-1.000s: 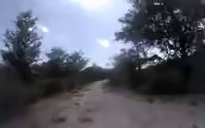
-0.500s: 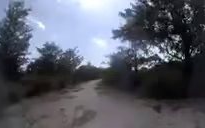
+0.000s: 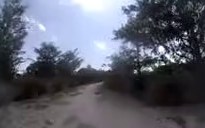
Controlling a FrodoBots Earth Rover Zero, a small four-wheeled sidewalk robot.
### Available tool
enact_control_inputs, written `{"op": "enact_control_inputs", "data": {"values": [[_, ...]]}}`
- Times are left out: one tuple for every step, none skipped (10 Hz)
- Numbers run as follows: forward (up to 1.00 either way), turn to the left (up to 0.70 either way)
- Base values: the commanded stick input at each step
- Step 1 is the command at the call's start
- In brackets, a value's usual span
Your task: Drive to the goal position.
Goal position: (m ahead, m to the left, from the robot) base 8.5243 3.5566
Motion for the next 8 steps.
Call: {"op": "enact_control_inputs", "data": {"values": [[0.85,0.33],[0.85,0.34],[0.85,0.30],[0.85,0.07],[0.85,0.00],[0.85,0.00],[0.85,0.00],[0.85,0.00]]}}
